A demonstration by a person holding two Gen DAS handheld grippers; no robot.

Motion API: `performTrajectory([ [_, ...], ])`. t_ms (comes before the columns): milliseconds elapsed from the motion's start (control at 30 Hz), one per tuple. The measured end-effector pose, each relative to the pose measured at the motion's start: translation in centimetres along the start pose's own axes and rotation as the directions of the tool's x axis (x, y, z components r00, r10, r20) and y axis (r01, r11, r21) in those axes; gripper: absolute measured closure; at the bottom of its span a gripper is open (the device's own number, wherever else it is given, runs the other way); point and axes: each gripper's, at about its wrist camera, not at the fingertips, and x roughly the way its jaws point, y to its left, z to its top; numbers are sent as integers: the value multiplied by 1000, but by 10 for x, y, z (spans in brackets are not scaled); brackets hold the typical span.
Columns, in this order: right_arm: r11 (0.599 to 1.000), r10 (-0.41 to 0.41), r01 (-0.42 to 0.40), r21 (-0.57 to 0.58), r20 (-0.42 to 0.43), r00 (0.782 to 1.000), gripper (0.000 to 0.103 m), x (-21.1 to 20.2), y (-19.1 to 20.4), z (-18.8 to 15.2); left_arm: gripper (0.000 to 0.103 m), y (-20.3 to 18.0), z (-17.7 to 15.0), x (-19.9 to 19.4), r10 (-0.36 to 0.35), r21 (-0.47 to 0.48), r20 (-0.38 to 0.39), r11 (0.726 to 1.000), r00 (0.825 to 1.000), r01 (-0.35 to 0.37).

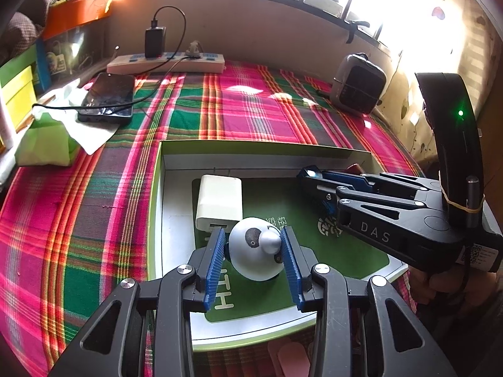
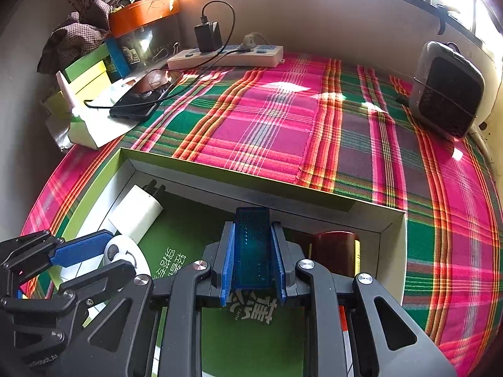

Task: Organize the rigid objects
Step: 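Lower the blue USB stick into the box with the right tool while the left tool lowers the panda toy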

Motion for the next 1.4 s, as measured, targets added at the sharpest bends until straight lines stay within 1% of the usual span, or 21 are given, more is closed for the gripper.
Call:
performTrajectory([
  [500,1000,-8,8,10,-7,1000,80,2,-1,0,68,-3,0,2,24,15,-6,1000,1000,-24],
  [667,1000,-11,11,22,8,1000,77,-2,-3,0,68,-3,0,2,30,14,-8,999,1000,-30],
  [767,1000,-14,14,23,20,1000,73,-6,-3,-1,67,-2,-1,1,42,9,-7,999,999,-42],
  [900,1000,-9,8,30,38,999,67,-14,-3,-3,63,-4,-3,-2,65,17,-11,998,998,-65],
  [1200,998,-11,6,59,79,997,65,-37,-3,-12,62,-9,-7,-16,64,25,13,998,998,-64],
  [1400,996,-24,14,90,104,994,62,-56,-8,-24,62,-13,-11,-30,44,21,32,999,999,-45],
])
